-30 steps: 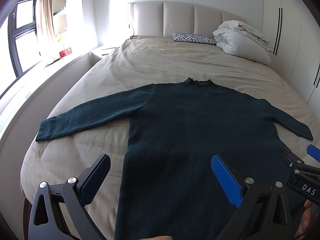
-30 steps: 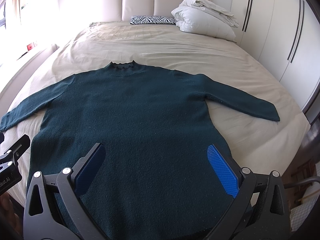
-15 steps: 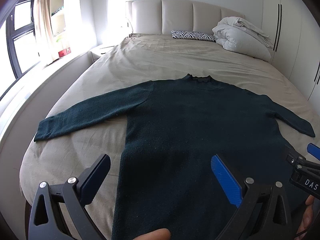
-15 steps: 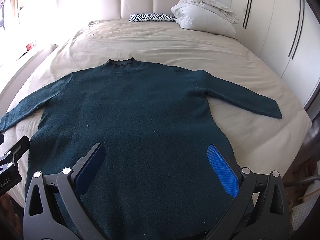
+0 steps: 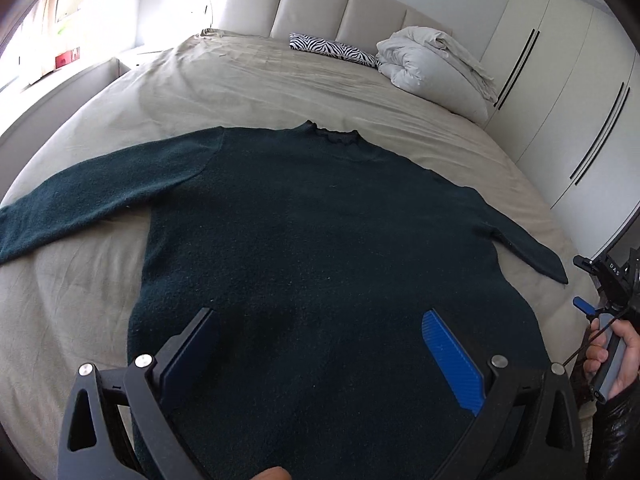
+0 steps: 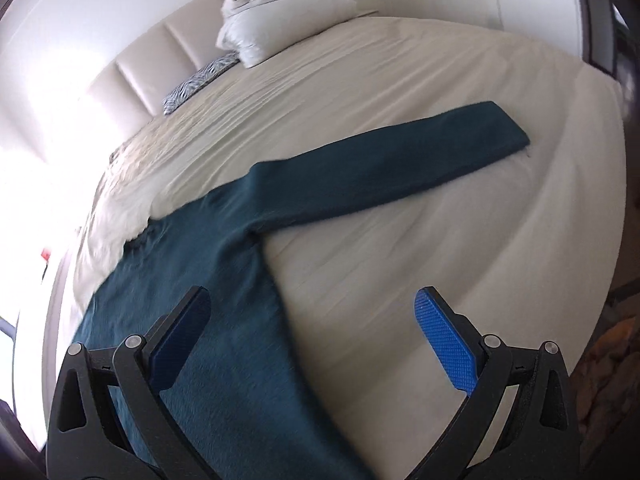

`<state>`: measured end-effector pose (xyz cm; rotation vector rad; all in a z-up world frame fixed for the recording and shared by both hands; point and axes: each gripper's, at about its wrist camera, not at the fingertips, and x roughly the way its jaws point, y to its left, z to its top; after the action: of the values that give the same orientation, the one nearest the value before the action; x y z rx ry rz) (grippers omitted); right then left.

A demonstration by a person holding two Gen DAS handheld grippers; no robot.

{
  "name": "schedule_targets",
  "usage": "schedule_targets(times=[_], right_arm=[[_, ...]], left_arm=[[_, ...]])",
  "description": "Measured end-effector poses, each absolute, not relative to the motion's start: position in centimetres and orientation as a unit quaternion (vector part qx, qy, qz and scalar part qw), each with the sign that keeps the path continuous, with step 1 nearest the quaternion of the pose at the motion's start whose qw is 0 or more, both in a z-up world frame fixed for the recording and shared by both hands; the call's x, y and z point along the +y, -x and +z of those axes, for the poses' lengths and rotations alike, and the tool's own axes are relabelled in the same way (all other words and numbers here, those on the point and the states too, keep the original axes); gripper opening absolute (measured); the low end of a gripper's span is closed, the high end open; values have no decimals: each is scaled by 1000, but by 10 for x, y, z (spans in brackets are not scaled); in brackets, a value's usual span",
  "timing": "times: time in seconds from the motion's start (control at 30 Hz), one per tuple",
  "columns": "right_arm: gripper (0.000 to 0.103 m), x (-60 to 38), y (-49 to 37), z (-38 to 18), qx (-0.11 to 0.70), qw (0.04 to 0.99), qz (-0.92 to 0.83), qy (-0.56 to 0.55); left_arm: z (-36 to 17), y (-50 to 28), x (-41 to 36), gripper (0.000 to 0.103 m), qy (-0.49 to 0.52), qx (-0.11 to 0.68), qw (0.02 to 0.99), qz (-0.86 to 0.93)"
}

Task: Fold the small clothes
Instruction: 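Grasp the cuff of the sleeve with the right gripper, then fold the held sleeve across the sweater body with the right gripper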

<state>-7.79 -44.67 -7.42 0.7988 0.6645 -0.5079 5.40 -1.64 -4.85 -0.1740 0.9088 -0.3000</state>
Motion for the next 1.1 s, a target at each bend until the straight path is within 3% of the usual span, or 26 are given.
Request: schedule_targets(times=[0.23, 0.43, 0.5, 0.6, 0.67, 0.73, 0.93, 1.1], right_arm=[[78, -610, 97, -128, 271, 764, -288, -510], [74, -686, 82, -161, 243, 749, -310, -533], [68, -703, 71, -162, 241, 754, -316, -522], [47, -719, 48, -162, 255, 759, -323, -504], [20, -719, 28, -158, 278, 762, -325, -487], [11, -709, 8, -146, 286, 773, -312, -474], [8, -615, -63, -85, 310, 840, -211, -392], [8, -477, -135, -48, 343, 883, -87, -307]], left_arm=[[-69, -80, -42, 103, 52, 481, 865, -135], [-87, -112, -37, 100, 132, 515, 831, -165], [-92, -121, -34, 98, 163, 519, 820, -176], [-100, -131, -31, 96, 199, 524, 807, -188], [-102, -136, -27, 91, 214, 524, 802, -193], [-104, -140, -26, 89, 220, 521, 802, -193], [-102, -149, -19, 85, 243, 510, 798, -210], [-100, -156, -13, 85, 270, 498, 792, -226]])
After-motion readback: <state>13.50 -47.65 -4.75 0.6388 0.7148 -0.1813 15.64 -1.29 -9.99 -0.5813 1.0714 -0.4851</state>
